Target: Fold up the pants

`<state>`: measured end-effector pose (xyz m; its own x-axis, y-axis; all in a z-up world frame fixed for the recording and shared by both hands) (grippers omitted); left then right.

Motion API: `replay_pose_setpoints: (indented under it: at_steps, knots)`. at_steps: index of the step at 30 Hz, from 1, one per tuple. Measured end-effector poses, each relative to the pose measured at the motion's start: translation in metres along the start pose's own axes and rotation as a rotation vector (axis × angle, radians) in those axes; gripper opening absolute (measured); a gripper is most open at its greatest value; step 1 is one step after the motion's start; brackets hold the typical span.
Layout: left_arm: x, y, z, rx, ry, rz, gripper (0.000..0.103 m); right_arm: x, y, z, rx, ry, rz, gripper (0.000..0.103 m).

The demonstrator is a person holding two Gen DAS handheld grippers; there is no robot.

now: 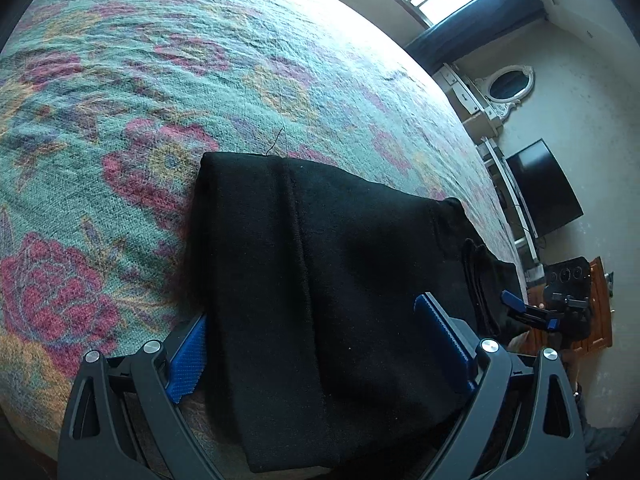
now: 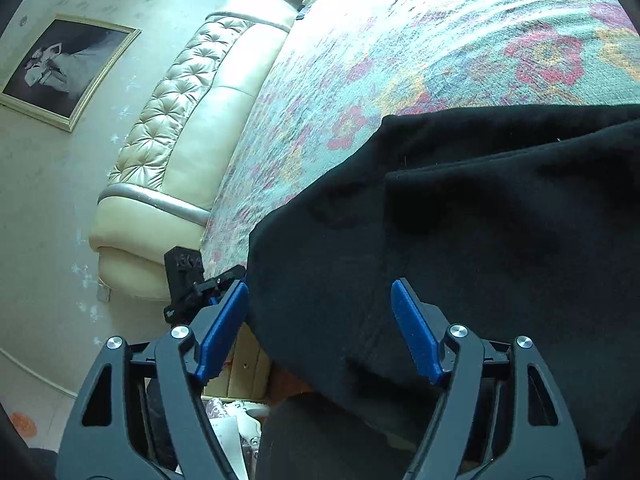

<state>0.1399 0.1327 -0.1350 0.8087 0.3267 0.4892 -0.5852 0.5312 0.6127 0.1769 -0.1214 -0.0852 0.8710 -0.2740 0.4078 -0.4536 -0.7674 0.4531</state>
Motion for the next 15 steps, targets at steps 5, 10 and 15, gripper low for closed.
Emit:
replay_pose_setpoints:
  at_steps: [5,10,15]
  knots:
    - [0.01,-0.009,-0.008,-0.041,0.052,-0.115,0.093,-0.015,0.013,0.005,0.024,-0.058,-0.007,0.077]
    - [0.006,-0.012,-0.005,0.247,-0.165,-0.17,0.093,-0.029,0.015,0.004,0.048,-0.09,-0.03,0.077]
    - [0.002,-0.017,-0.002,0.139,-0.085,-0.12,0.094,-0.035,0.012,0.003,0.068,-0.096,-0.045,0.078]
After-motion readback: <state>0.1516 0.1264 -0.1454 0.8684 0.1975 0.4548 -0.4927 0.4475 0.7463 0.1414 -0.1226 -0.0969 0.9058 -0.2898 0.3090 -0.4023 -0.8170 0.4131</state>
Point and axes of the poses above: each gripper's, at about its wrist camera, not at the fingertips, and y roughly against the way its jaws point, z to its right, x to its top, the point moved 10 cm from there along -y, roughly the way its jaws point, and after that the axes turned 11 degrees about z, right-handed, at the moved point
